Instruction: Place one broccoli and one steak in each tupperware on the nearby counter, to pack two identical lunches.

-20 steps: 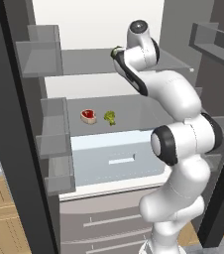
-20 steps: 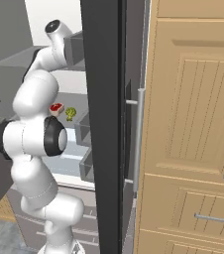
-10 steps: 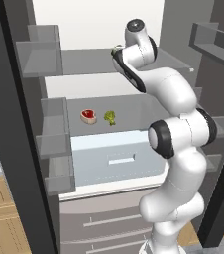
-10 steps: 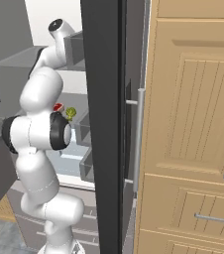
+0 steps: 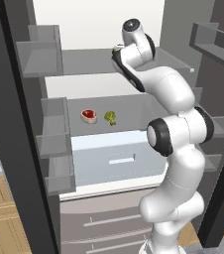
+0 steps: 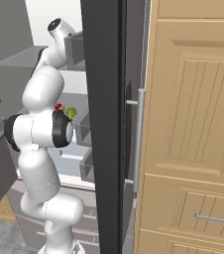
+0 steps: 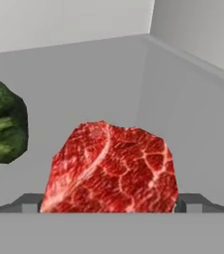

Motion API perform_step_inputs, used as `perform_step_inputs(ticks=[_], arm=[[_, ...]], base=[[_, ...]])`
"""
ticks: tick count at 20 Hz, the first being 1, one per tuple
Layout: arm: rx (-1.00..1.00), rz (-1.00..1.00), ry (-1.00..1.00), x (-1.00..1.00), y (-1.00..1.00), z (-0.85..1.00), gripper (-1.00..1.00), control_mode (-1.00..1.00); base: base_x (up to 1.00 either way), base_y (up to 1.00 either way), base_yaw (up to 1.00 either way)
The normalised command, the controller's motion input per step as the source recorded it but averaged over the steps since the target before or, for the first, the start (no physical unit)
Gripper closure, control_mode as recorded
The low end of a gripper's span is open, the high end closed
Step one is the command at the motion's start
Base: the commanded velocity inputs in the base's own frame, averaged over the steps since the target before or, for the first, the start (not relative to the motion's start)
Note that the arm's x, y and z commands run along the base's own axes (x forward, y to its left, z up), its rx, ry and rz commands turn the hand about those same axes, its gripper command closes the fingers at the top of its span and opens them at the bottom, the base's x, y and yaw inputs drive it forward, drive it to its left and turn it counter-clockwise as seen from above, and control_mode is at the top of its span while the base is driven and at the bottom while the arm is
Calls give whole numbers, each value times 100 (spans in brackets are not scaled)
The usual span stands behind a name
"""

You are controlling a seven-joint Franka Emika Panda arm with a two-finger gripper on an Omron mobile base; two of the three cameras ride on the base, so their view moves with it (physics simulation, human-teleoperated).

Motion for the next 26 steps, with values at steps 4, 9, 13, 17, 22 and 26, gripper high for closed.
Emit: perform_step_inputs(ticks=[4,9,13,17,22,26], arm=[[0,-6,0,5,-1,-39,100,-100],[0,0,0,0,0,-2,100,-100],[0,0,0,-3,0,0,100,-100],[0,5,-1,-76,14,-12,100,-100],[0,4,-3,-100,45,-7,100,-100],[0,2,-10,-100,39,-13,100,-100]], base=[[0,0,0],[0,0,0],[0,0,0],[0,0,0],[0,0,0],[0,0,0]])
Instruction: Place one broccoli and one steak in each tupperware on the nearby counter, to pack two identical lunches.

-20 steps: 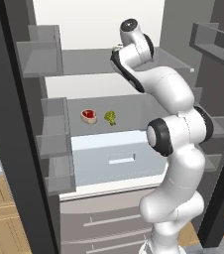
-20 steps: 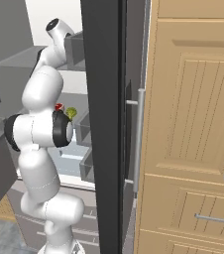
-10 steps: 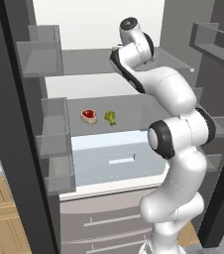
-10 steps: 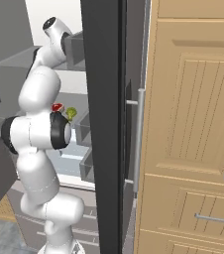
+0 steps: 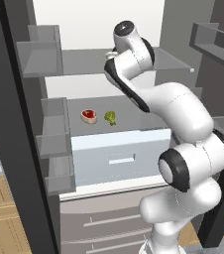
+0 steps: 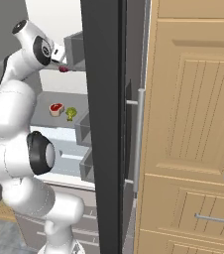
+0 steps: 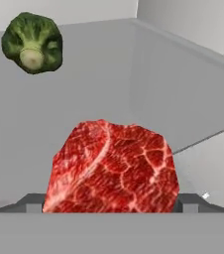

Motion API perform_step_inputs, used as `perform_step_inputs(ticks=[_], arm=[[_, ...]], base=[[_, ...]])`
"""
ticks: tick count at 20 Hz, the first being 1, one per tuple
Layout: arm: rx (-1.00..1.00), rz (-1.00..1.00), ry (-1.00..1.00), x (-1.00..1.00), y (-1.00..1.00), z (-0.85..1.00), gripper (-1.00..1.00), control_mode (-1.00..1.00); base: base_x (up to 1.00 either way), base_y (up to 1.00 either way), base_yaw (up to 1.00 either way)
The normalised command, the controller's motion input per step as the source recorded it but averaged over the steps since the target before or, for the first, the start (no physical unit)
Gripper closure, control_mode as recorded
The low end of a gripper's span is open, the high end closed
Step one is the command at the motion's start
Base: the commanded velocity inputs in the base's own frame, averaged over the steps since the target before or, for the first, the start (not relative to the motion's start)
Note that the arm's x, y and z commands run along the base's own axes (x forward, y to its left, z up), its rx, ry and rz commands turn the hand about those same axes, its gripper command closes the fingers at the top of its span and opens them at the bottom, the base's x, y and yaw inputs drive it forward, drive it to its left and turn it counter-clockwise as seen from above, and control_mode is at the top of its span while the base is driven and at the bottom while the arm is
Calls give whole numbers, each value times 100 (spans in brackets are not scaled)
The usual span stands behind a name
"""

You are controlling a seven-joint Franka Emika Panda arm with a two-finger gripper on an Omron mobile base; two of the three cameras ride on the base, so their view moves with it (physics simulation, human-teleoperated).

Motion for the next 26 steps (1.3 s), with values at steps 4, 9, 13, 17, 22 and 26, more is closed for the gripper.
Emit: perform_step_inputs(ticks=[4,9,13,17,22,26], arm=[[0,0,-11,-100,16,0,100,-100],[0,0,-12,-100,3,0,100,-100],[0,0,-5,-100,0,0,100,-100],[0,1,0,-83,13,0,100,-100],[0,1,-10,-31,5,1,100,-100],[0,0,-1,-69,-6,0,100,-100]], base=[[0,0,0],[0,0,0],[0,0,0],[0,0,0],[0,0,0],[0,0,0]])
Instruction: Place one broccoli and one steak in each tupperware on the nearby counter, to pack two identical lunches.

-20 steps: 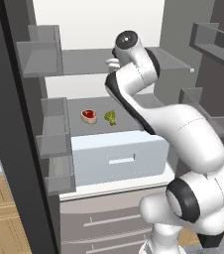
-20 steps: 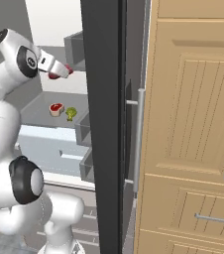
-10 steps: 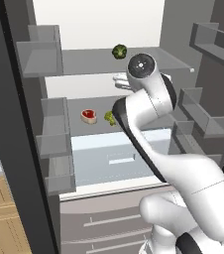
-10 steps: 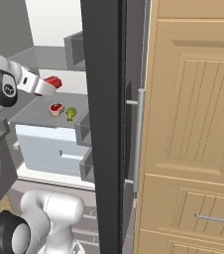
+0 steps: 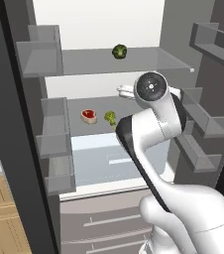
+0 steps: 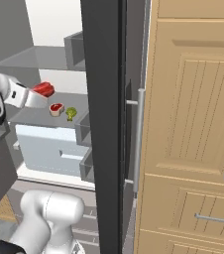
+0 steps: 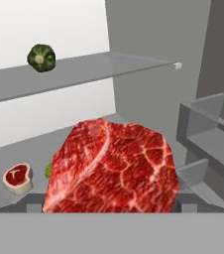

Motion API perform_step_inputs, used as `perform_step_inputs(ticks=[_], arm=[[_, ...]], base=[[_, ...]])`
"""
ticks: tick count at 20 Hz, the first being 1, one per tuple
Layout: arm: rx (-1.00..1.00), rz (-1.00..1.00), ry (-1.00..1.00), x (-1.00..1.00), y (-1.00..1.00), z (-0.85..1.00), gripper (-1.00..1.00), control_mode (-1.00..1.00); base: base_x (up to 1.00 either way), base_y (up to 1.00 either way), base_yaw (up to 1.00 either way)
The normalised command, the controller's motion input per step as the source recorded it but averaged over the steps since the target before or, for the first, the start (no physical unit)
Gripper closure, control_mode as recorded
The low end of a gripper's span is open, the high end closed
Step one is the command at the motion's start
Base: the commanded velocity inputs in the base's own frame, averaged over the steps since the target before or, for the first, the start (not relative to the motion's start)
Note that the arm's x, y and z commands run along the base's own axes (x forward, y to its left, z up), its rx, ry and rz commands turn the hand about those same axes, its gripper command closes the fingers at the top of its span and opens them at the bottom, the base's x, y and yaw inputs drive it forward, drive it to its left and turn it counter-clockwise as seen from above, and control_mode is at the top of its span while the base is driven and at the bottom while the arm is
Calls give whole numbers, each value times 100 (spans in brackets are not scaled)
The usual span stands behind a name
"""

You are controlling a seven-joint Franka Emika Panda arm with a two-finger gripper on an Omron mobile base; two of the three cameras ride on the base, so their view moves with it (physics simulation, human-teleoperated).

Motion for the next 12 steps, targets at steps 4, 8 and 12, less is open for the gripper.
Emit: perform_step_inputs(ticks=[4,8,12], arm=[[0,0,1,-45,0,-13,100,-100],[0,3,3,-31,0,-20,100,-100],[0,6,0,-4,0,-7,100,100]], base=[[0,0,0],[0,0,0],[0,0,0]])
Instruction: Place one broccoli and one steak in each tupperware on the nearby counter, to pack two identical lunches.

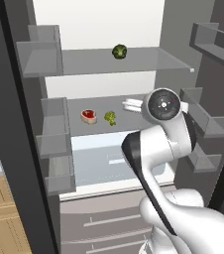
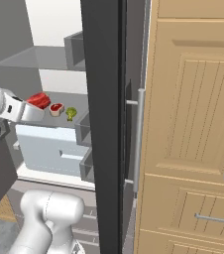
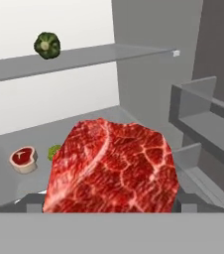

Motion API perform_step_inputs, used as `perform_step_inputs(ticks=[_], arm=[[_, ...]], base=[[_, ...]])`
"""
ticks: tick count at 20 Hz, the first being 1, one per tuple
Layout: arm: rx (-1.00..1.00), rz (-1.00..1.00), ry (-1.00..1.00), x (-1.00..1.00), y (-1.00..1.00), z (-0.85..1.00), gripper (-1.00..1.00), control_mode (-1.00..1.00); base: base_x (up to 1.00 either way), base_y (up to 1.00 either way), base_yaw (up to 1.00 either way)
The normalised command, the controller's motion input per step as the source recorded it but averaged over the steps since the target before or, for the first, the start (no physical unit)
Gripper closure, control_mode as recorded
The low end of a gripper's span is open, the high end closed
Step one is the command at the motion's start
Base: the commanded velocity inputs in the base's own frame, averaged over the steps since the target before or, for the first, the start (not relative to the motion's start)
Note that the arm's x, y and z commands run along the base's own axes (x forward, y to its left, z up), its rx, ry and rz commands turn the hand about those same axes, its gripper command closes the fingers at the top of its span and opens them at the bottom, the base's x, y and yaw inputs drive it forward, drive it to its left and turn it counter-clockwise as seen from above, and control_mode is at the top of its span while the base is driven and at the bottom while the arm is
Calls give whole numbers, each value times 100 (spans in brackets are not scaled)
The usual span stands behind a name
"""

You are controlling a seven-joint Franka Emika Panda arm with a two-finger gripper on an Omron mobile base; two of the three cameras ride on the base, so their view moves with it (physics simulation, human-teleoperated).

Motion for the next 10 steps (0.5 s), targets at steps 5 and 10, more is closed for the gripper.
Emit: perform_step_inputs(ticks=[5,10], arm=[[0,0,0,0,0,0,100,100],[0,0,0,0,0,0,100,100]], base=[[-22,0,0],[-48,0,0]])
